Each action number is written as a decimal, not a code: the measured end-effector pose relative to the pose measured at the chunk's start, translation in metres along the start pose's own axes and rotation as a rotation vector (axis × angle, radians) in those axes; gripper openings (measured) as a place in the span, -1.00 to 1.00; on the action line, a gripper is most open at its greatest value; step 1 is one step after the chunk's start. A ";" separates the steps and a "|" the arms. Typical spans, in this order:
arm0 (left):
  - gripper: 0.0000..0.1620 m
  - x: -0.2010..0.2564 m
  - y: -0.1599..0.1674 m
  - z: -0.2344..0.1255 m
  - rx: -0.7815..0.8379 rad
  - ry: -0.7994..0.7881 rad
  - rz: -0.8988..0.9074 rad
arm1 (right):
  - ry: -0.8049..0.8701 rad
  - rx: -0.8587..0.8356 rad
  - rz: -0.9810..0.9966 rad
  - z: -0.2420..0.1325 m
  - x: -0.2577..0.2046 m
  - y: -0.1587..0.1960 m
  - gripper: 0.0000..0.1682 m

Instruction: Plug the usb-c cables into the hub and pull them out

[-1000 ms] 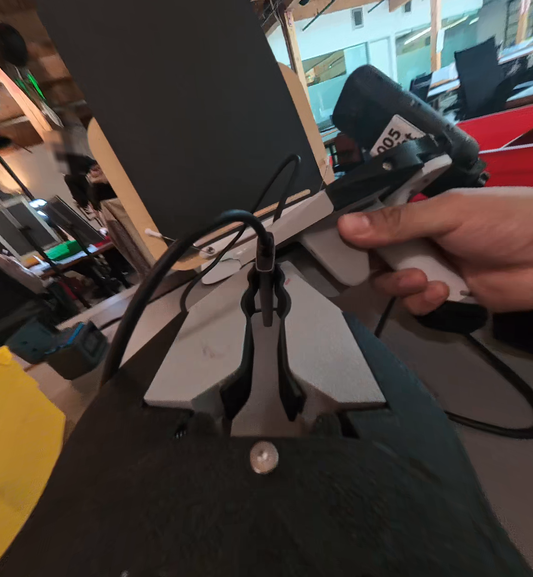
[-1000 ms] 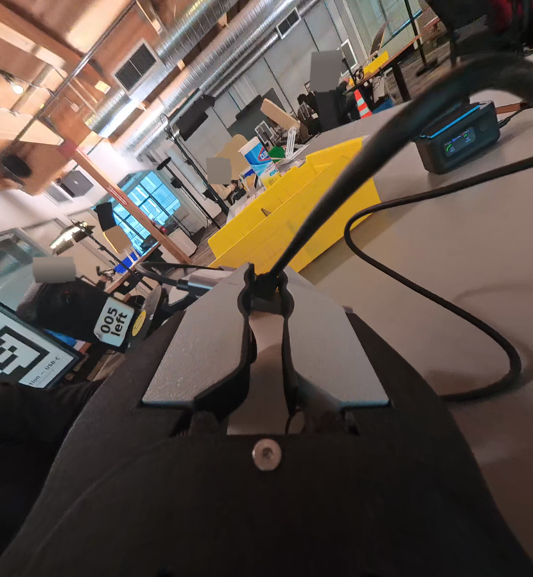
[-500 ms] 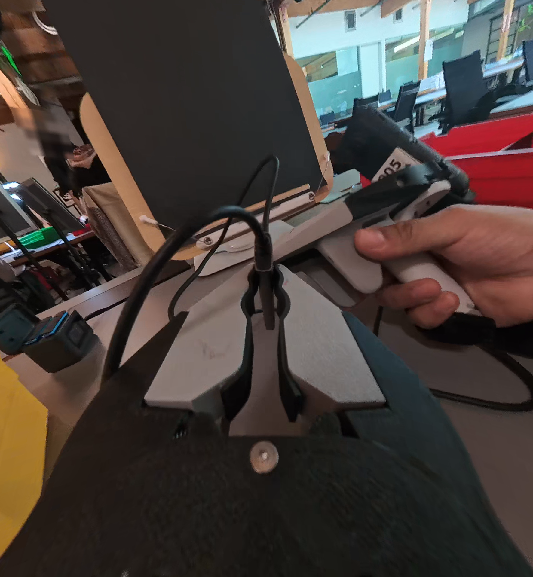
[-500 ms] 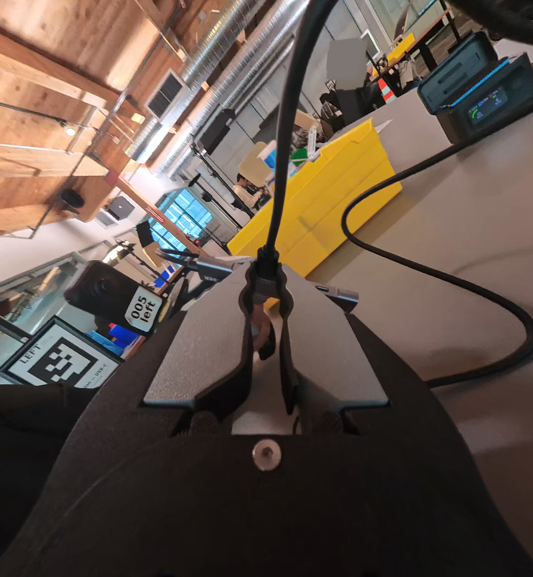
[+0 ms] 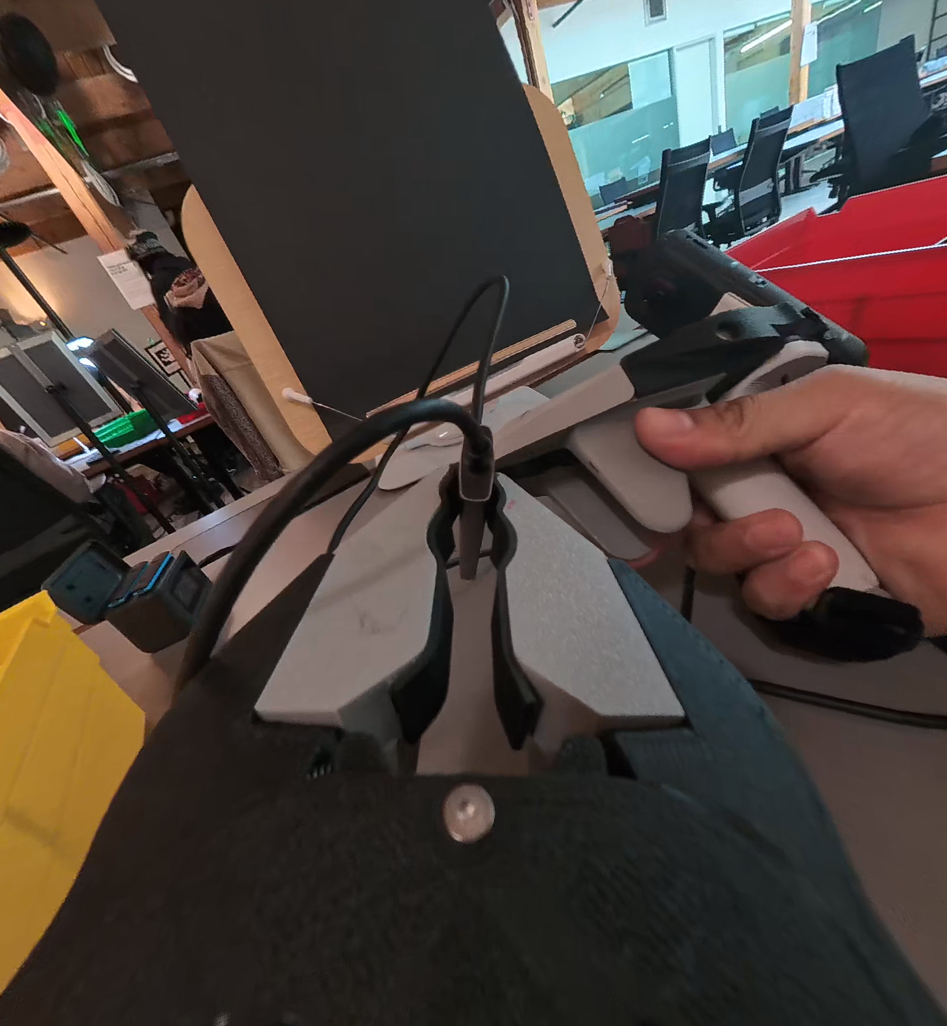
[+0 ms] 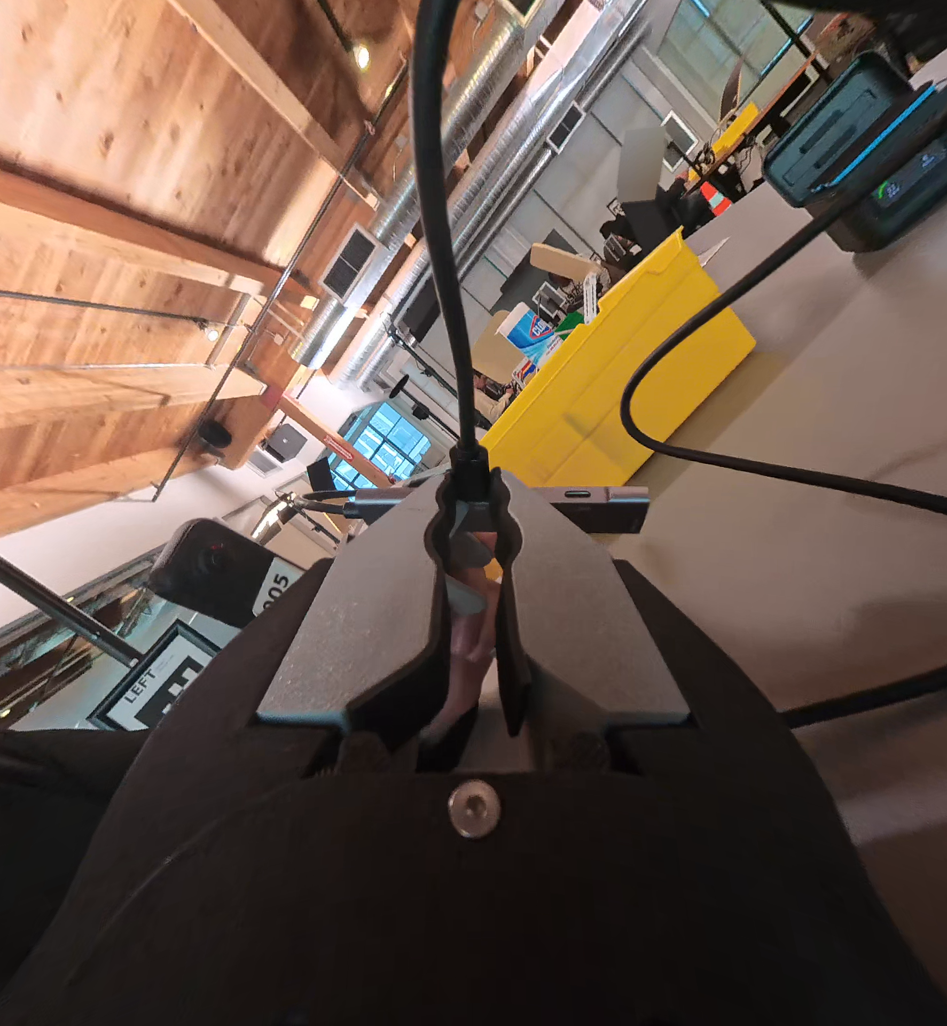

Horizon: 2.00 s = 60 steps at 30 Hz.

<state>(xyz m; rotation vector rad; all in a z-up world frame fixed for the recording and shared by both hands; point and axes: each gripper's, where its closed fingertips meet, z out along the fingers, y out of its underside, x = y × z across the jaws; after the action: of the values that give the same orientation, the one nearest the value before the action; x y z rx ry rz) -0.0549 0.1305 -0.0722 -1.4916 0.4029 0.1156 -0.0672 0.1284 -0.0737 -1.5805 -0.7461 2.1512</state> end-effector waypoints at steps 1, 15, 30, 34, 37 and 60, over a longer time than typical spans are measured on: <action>-0.91 -0.001 -0.001 0.000 0.003 -0.009 0.002 | 0.001 0.008 -0.005 0.000 -0.001 -0.001 -0.91; -0.90 -0.004 -0.001 0.001 0.018 -0.033 -0.005 | 0.042 -0.025 -0.155 0.003 -0.002 -0.004 -0.90; -0.90 -0.004 0.005 -0.001 -0.014 -0.038 0.008 | 0.218 -0.016 -0.379 0.001 0.001 -0.016 -0.89; -0.90 -0.004 -0.002 -0.008 0.028 -0.050 0.012 | 0.336 -0.037 -0.599 -0.016 -0.007 -0.038 -0.89; -0.91 -0.009 0.000 -0.005 0.029 -0.056 -0.020 | 0.305 -0.052 -0.565 -0.011 -0.005 -0.025 -0.89; -0.91 -0.010 0.002 -0.018 0.022 -0.026 -0.048 | 0.791 -1.191 -0.570 -0.129 0.035 0.067 -0.72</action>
<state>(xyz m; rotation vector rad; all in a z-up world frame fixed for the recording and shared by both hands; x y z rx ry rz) -0.0681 0.1147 -0.0715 -1.4754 0.3463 0.0920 0.0461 0.1209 -0.1708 -2.0622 -1.9841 0.4605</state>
